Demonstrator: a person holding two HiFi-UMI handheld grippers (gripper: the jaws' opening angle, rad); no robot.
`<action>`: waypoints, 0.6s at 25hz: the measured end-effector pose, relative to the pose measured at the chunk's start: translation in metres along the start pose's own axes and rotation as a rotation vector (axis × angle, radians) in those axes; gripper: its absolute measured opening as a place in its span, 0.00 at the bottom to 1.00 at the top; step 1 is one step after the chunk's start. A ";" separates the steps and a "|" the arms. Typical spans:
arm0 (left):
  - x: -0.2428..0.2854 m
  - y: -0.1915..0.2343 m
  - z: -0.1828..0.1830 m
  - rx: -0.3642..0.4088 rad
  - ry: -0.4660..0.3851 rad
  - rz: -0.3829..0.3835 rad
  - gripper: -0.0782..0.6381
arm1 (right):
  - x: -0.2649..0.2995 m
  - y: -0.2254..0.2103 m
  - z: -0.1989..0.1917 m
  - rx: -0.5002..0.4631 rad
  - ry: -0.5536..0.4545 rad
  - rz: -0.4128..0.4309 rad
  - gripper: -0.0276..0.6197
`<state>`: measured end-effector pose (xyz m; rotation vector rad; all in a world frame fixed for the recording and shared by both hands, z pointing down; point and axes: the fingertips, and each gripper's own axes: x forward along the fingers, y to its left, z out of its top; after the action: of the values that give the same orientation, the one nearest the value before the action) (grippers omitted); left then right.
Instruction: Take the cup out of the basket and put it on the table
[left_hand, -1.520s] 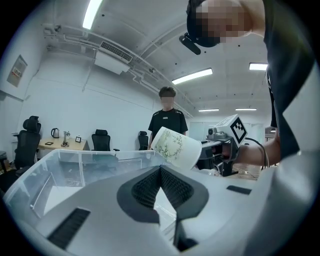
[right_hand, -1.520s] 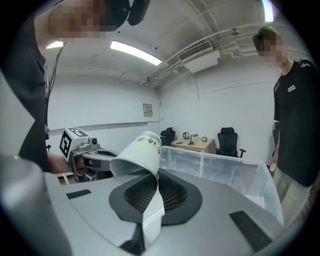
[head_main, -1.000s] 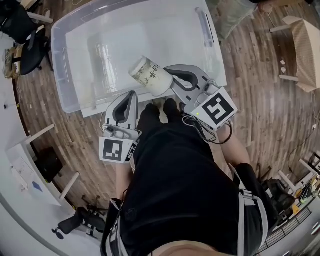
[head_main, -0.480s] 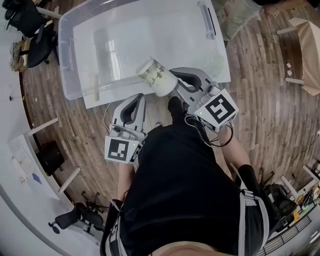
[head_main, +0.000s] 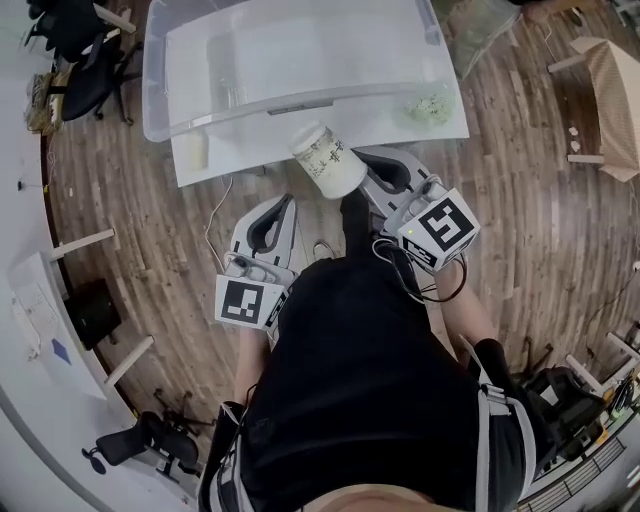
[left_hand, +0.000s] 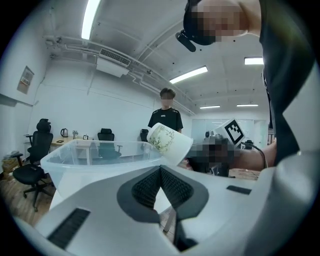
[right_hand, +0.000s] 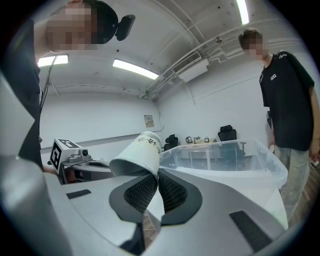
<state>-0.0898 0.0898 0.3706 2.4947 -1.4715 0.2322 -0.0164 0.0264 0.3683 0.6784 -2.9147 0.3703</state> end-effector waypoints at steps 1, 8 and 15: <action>-0.013 -0.004 -0.005 -0.002 -0.003 -0.001 0.13 | -0.005 0.014 -0.005 0.000 0.004 -0.005 0.08; -0.104 -0.031 -0.033 -0.025 -0.025 -0.027 0.13 | -0.040 0.112 -0.030 0.006 0.021 -0.033 0.08; -0.153 -0.059 -0.047 -0.035 -0.038 -0.058 0.13 | -0.073 0.165 -0.040 -0.010 0.022 -0.065 0.08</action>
<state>-0.1127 0.2583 0.3699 2.5227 -1.4019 0.1485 -0.0232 0.2108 0.3597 0.7600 -2.8636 0.3533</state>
